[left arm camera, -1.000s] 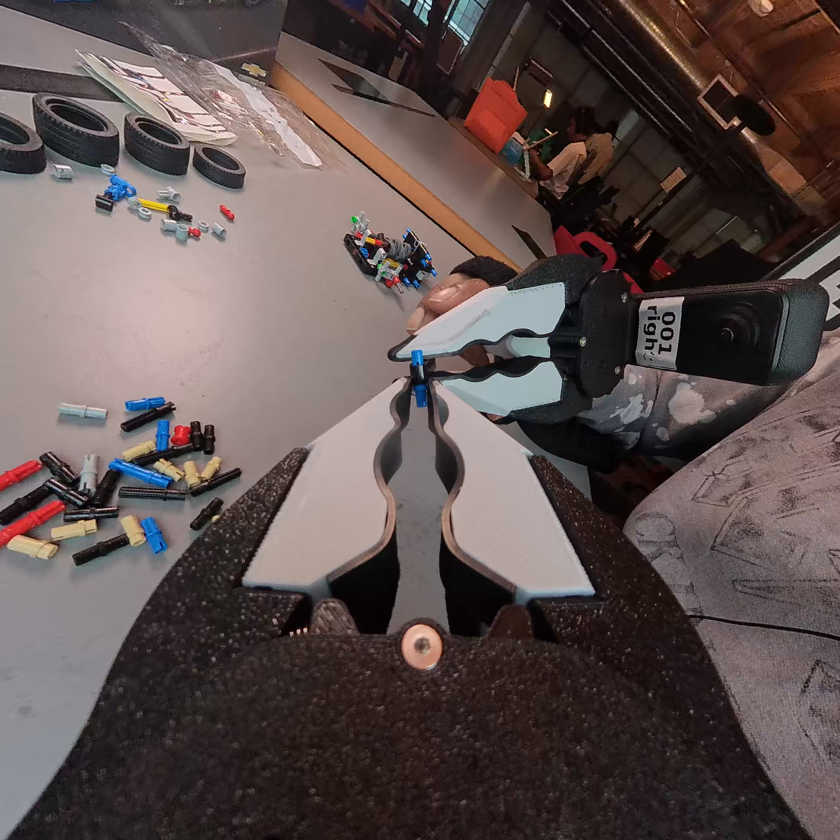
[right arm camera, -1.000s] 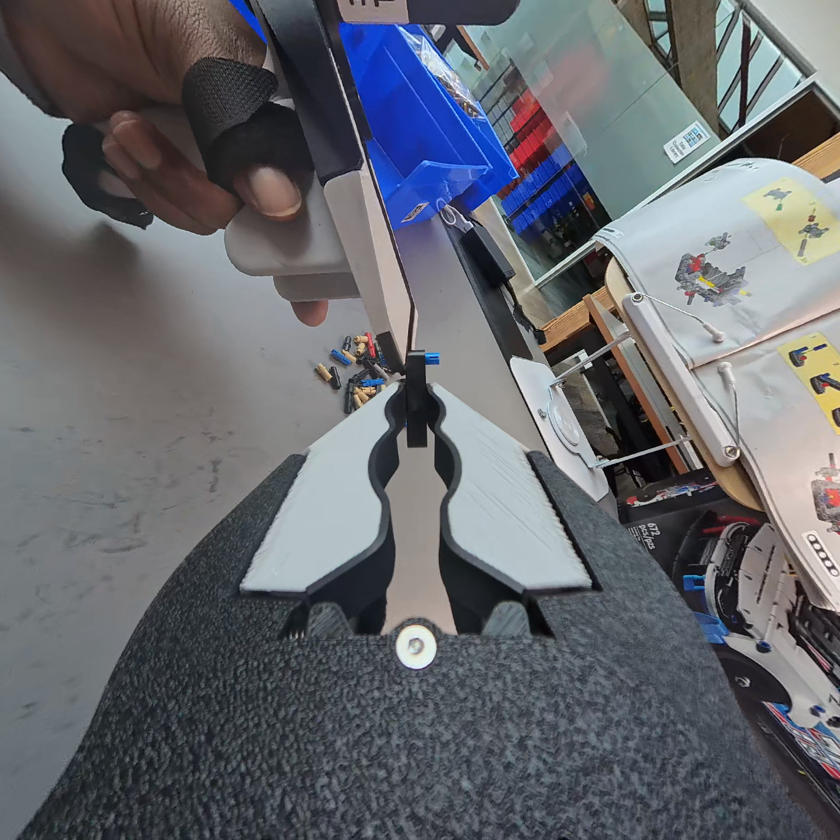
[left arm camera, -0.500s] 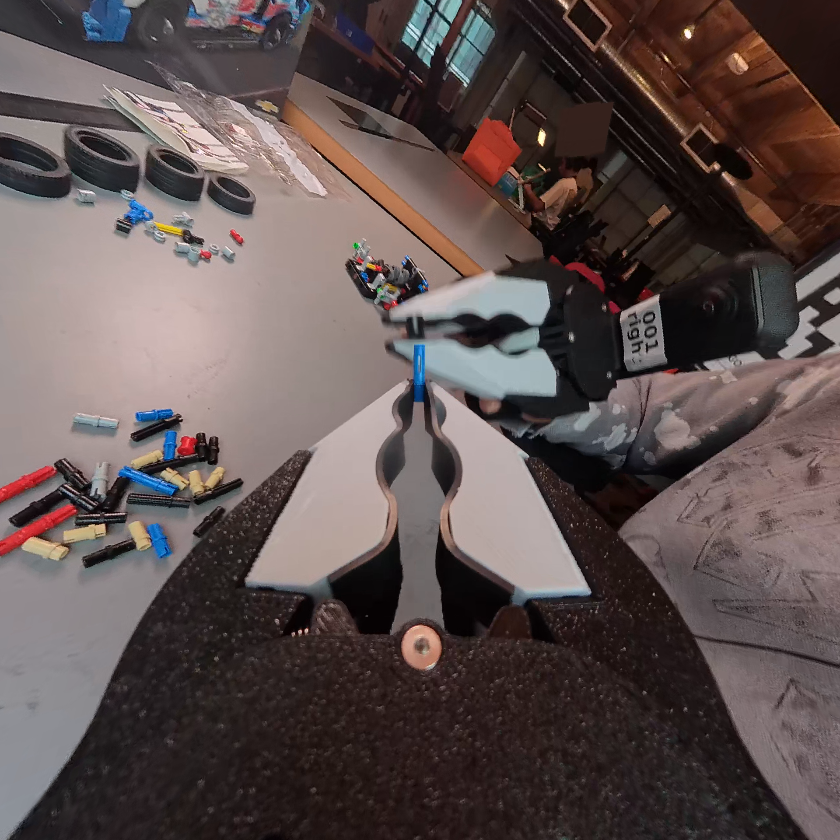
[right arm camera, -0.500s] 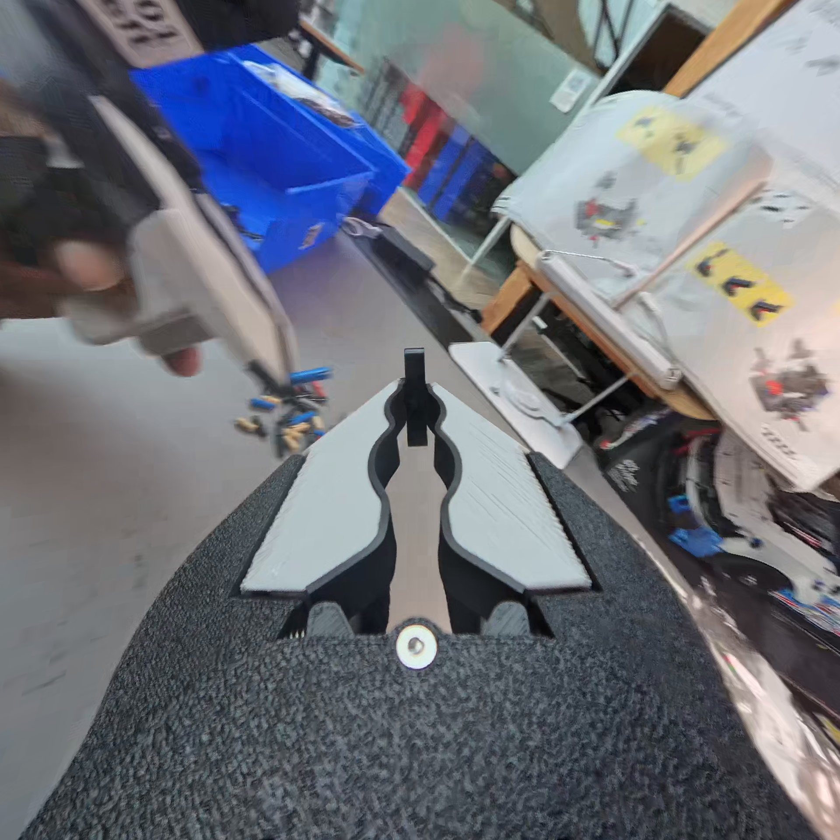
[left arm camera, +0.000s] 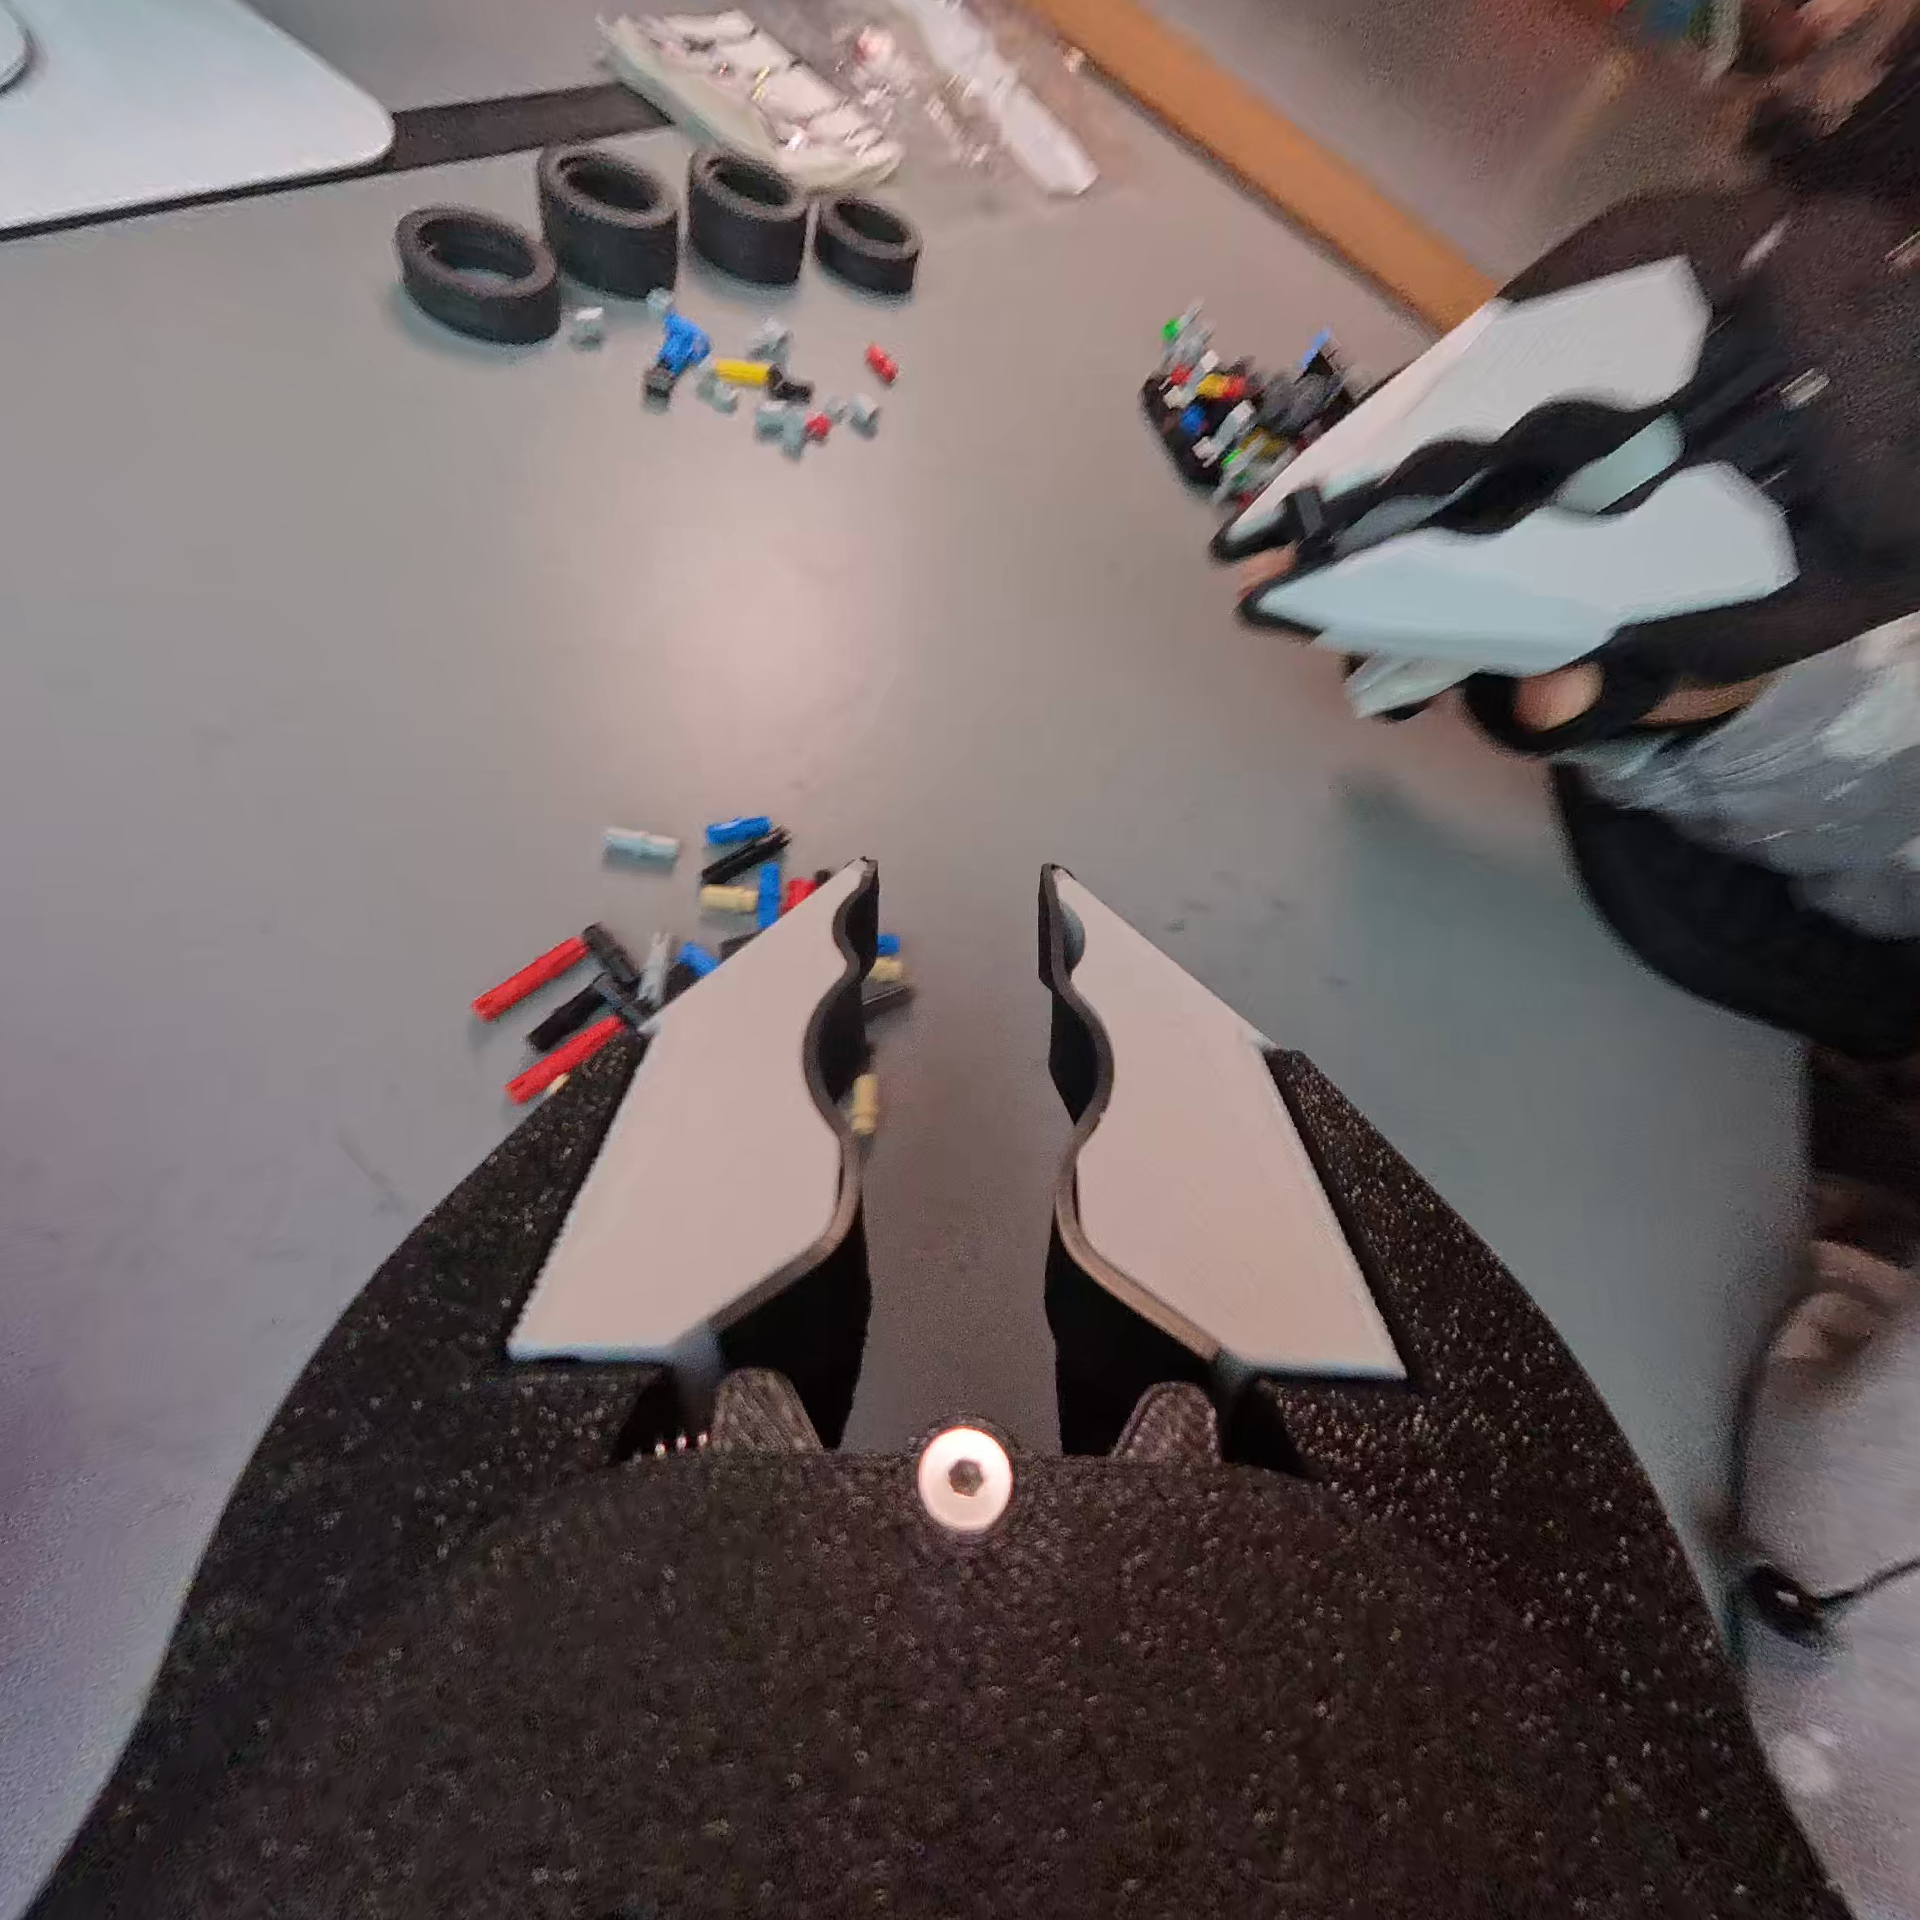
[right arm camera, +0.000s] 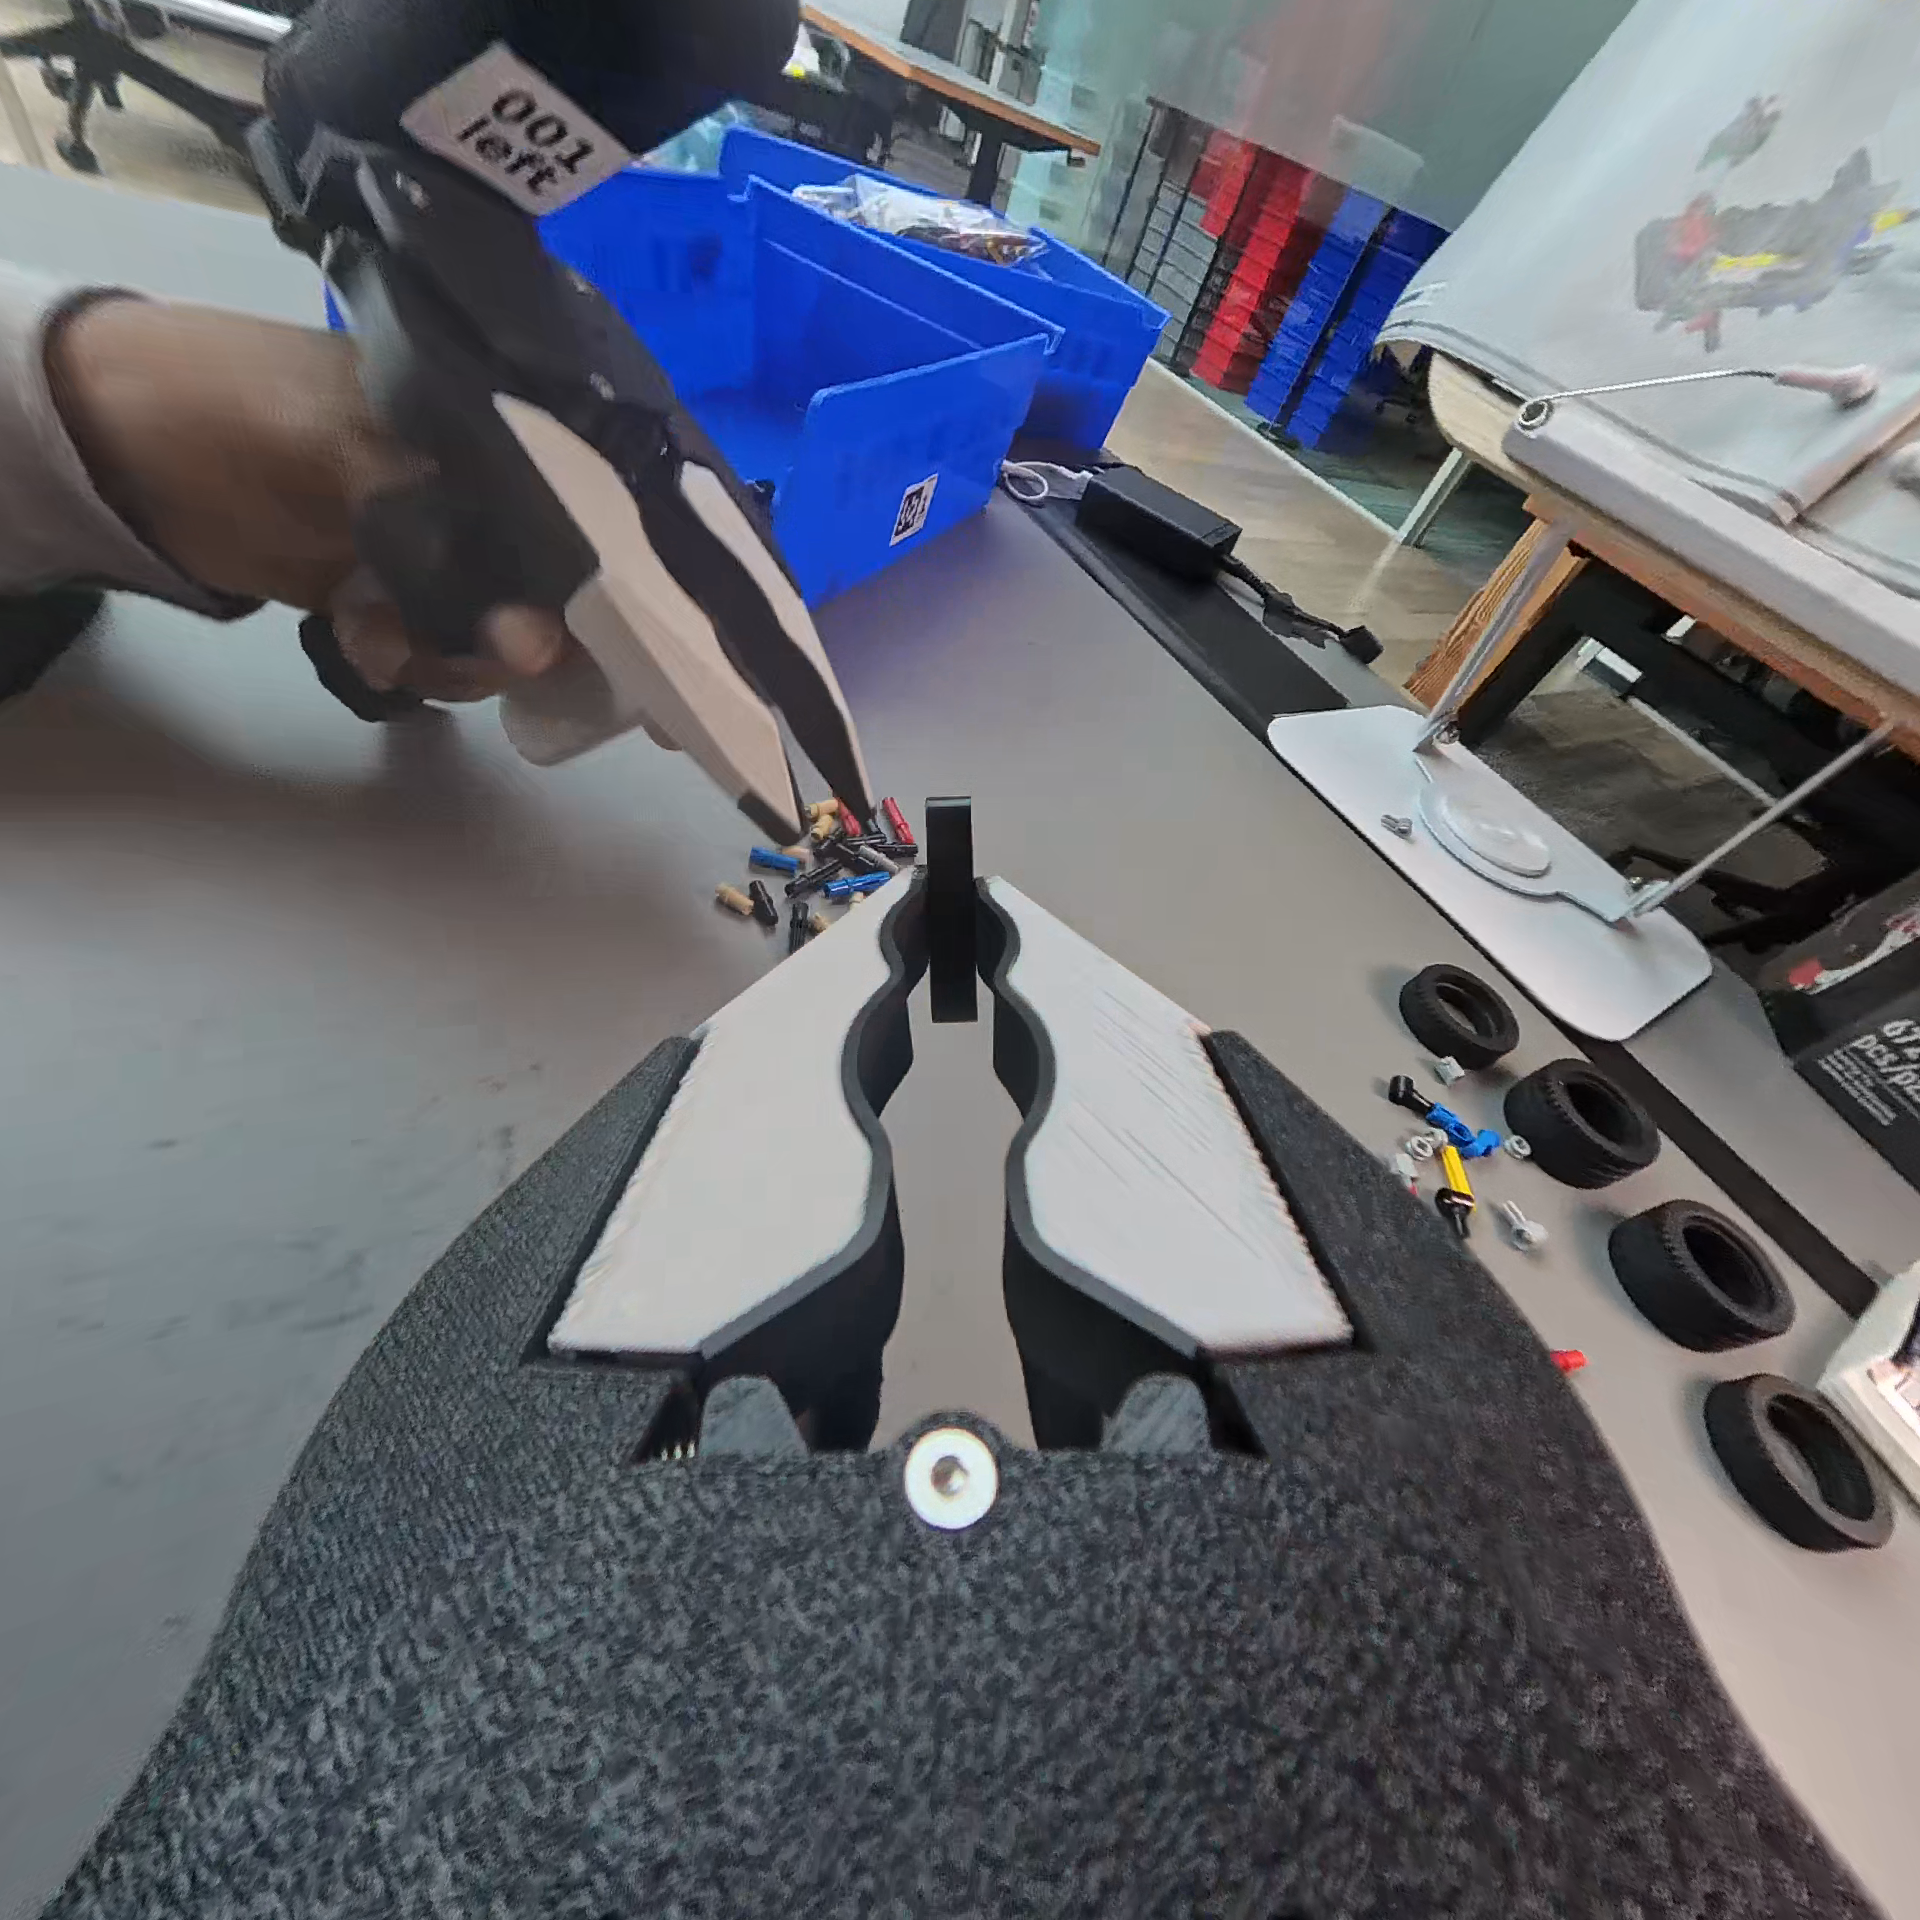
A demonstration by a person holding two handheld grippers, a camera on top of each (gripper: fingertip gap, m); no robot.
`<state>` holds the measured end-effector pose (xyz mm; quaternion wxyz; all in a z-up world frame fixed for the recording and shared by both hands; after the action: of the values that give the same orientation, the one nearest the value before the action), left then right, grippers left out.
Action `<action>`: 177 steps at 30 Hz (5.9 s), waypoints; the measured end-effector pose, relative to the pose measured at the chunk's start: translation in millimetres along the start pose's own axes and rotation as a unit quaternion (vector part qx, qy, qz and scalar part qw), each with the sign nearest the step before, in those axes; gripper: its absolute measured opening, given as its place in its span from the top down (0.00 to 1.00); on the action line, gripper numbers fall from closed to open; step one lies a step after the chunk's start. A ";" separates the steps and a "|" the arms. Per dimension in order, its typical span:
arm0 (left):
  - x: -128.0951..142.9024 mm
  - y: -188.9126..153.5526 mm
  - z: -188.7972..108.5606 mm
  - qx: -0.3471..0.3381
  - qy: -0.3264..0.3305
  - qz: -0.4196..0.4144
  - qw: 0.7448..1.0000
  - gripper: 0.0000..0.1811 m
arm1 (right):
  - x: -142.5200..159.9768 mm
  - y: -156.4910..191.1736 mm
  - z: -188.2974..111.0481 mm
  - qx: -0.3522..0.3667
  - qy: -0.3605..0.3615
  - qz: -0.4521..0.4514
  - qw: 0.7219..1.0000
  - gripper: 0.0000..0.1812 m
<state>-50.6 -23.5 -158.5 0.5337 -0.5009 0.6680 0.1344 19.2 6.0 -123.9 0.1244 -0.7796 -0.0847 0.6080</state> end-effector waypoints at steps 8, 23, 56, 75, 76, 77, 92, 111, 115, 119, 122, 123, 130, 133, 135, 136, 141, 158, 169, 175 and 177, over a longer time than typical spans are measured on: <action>-13.5 -44.6 -1.0 0.166 -0.050 -0.103 0.979 0.90 | 1.1 35.5 13.8 0.007 0.027 -0.178 0.984 0.96; -42.4 123.6 -182.6 -0.461 0.004 0.141 0.876 0.96 | 2.0 -105.2 -59.7 0.151 0.071 -0.022 0.986 0.74; -96.9 71.7 -174.2 -0.252 -0.330 0.155 0.896 0.99 | 12.9 -119.4 -72.3 0.169 -0.033 0.057 0.983 0.84; -69.5 55.5 -132.8 -0.176 -0.338 0.073 0.922 0.97 | 19.9 -87.1 -46.8 0.120 -0.073 0.044 0.989 1.00; -68.3 55.6 -129.4 -0.175 -0.333 0.070 0.924 0.97 | 19.9 -85.4 -46.6 0.112 -0.073 0.051 0.990 1.00; -67.9 55.5 -126.3 -0.177 -0.327 0.071 0.925 0.97 | 19.4 -83.3 -46.4 0.104 -0.076 0.058 0.990 1.00; -289.0 162.9 -78.6 -0.324 -0.246 0.189 0.894 0.98 | 20.2 -58.5 -32.7 0.047 -0.078 0.112 0.990 1.00; -290.4 249.1 -10.1 -0.362 -0.176 0.160 0.901 1.00 | 27.6 -61.0 -32.3 0.034 -0.067 0.118 0.990 1.00; -274.4 243.9 16.8 -0.360 -0.161 0.163 0.904 1.00 | 27.9 -60.6 -30.8 0.033 -0.064 0.115 0.991 1.00; -275.0 246.2 25.0 -0.362 -0.164 0.163 0.903 1.00 | 27.8 -60.1 -31.8 0.036 -0.064 0.110 0.991 1.00; -275.9 246.7 24.9 -0.357 -0.165 0.159 0.906 1.00 | 28.2 -60.7 -31.7 0.035 -0.063 0.113 0.991 1.00; -275.8 246.5 24.7 -0.356 -0.164 0.160 0.906 1.00 | 28.4 -60.9 -31.5 0.035 -0.063 0.115 0.991 1.00; -279.5 235.7 12.9 -0.349 -0.196 0.147 0.905 1.00 | 23.1 -66.7 -37.8 0.045 -0.069 0.113 0.990 1.00; -283.1 209.1 1.8 -0.327 -0.240 0.145 0.902 1.00 | 2.6 -91.0 -62.9 0.080 -0.090 0.088 0.989 1.00; -281.4 179.6 -0.8 -0.294 -0.258 0.153 0.907 0.99 | -7.5 -121.4 -90.8 0.135 -0.074 0.062 0.986 1.00; -278.1 162.4 -0.2 -0.272 -0.262 0.158 0.912 0.98 | -11.9 -136.9 -107.6 0.163 -0.064 0.054 0.983 1.00; -228.0 76.5 14.3 -0.151 -0.215 0.174 0.949 0.92 | 11.6 -178.0 -178.7 0.206 0.071 0.068 0.974 0.82; 4.9 -69.6 19.6 0.078 0.055 0.206 0.974 0.83 | 120.5 -59.2 -129.8 -0.146 0.276 0.055 0.948 0.67; 57.6 -79.7 25.6 0.125 0.138 0.220 0.958 0.51 | 67.4 56.8 -53.5 -0.354 0.283 -0.192 0.871 0.67; 69.1 -82.7 23.9 0.130 0.167 0.230 0.950 0.60 | 63.2 49.0 -41.1 -0.344 0.283 -0.213 0.870 0.70; 71.1 -84.8 23.5 0.134 0.170 0.234 0.948 0.62 | 64.2 44.2 -39.7 -0.334 0.281 -0.210 0.875 0.70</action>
<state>36.9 -83.2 -198.0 0.4280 -0.2695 0.8591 0.0781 72.7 -21.6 -187.4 -0.0002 -0.8766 -0.4060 0.2584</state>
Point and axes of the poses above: each gripper's, where its closed fingertips meet, z out along the fingers, x out of its underside, y = z × x across the jaws, the point moved 2 cm from there along -z, back along the fingers, and after that the axes turned 2 degrees about -y, right-handed, at the moved point
